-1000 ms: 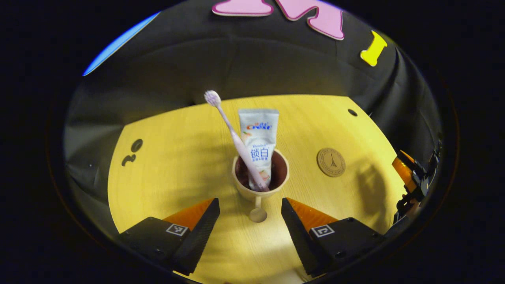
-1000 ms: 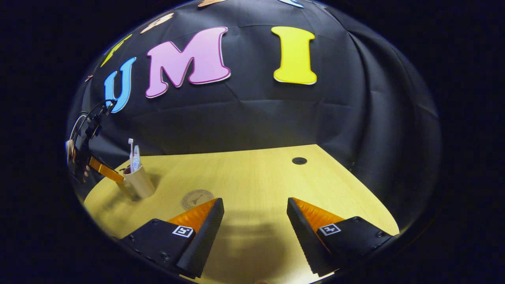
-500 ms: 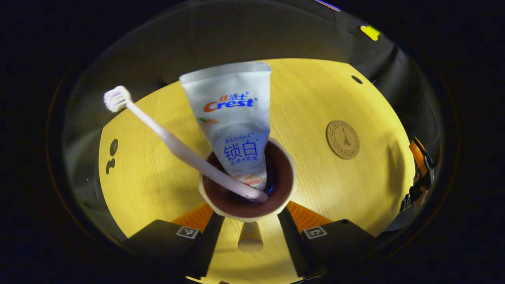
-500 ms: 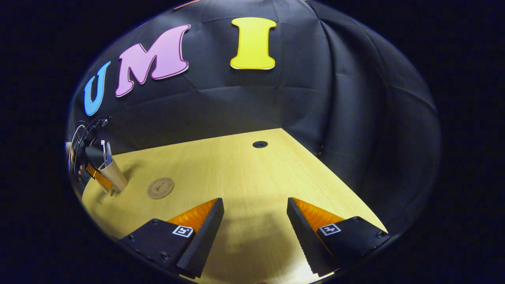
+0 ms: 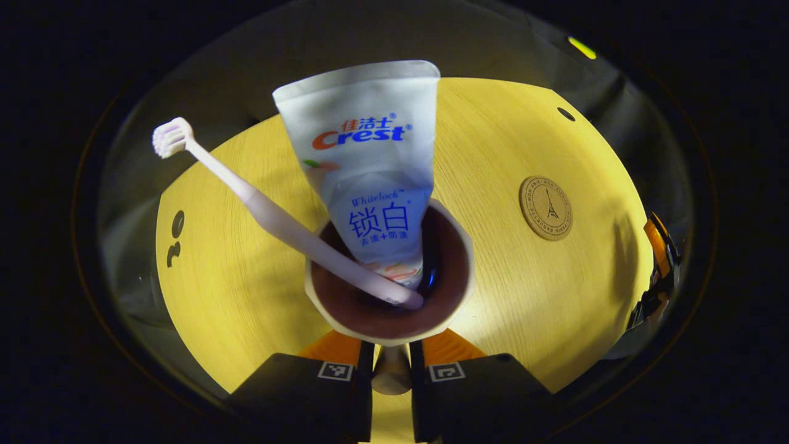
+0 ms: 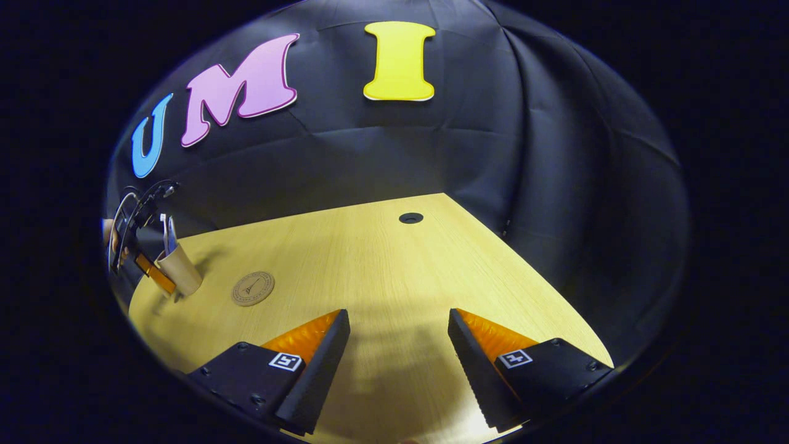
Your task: Put the toothbrush and toothpaste on the desktop into the cup, then pick up the cup and place it on the coaster on the desktop.
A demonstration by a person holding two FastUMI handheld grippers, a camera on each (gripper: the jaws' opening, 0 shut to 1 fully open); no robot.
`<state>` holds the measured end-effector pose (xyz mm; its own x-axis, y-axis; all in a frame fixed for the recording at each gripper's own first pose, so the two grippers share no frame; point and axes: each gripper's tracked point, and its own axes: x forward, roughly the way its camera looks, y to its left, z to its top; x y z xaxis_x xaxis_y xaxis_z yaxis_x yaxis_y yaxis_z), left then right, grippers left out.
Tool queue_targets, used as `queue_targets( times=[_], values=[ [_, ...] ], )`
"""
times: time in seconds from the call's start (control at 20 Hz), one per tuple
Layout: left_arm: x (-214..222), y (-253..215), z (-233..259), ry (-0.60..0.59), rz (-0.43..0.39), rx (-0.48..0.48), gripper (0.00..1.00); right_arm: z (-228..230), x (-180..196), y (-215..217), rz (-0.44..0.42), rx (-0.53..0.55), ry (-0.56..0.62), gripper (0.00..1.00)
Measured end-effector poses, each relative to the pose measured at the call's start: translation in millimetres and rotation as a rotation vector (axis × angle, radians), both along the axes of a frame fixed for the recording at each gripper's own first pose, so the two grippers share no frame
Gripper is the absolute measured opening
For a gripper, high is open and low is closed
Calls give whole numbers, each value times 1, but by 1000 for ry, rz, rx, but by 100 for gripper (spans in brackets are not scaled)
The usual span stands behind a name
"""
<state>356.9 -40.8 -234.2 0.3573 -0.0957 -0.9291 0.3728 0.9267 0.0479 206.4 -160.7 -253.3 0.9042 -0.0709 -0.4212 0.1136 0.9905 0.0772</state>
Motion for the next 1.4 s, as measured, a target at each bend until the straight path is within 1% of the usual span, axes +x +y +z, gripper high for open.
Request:
queue_targets(
  times=[0.1,0.2,0.4,0.45,0.5,0.55,0.65,0.7,0.75,0.85,0.9,0.95,1.05,1.1,1.15,1.2,1.25,1.3,1.4],
  values=[
    [-4,-10,2,-10,3,-24,28,0,-1,3,12,0,5,98],
    [-1,-14,12,-45,-12,-8,27,2,-3,4,18,3,5,98],
    [-2,-41,31,-79,-88,16,26,9,-5,-1,14,-4,-4,98],
    [0,-52,35,-89,-106,15,22,13,-5,-4,10,-3,-8,98],
    [-1,-64,39,-93,-123,11,22,17,-8,-7,6,-3,-14,98],
    [-1,-76,41,-93,-141,7,26,19,-7,-10,2,-5,-20,99],
    [0,-102,39,-99,-185,8,26,27,-10,-18,-7,-12,-34,98],
    [1,-115,34,-101,-206,12,22,29,-13,-22,-15,-14,-38,98],
    [2,-127,32,-103,-223,13,26,29,-15,-25,-20,-12,-38,98],
    [0,-152,23,-84,-257,7,26,29,-22,-31,-31,-9,-33,98],
    [0,-161,19,-80,-271,12,22,30,-24,-34,-37,-8,-34,98],
    [0,-171,15,-79,-286,19,27,31,-28,-36,-41,-5,-35,98],
    [1,-185,8,-74,-304,25,26,31,-34,-37,-45,5,-34,98],
    [1,-191,5,-69,-308,31,22,30,-36,-37,-45,11,-33,98],
    [2,-194,4,-65,-312,37,27,29,-39,-37,-44,15,-31,98],
    [3,-198,3,-65,-313,45,26,27,-42,-35,-41,19,-30,98],
    [5,-200,2,-66,-314,52,31,27,-43,-34,-38,22,-29,98],
    [5,-201,0,-63,-313,58,27,28,-46,-33,-36,24,-29,98],
    [5,-201,-2,-62,-317,68,28,27,-49,-30,-28,28,-29,98]
  ],
)
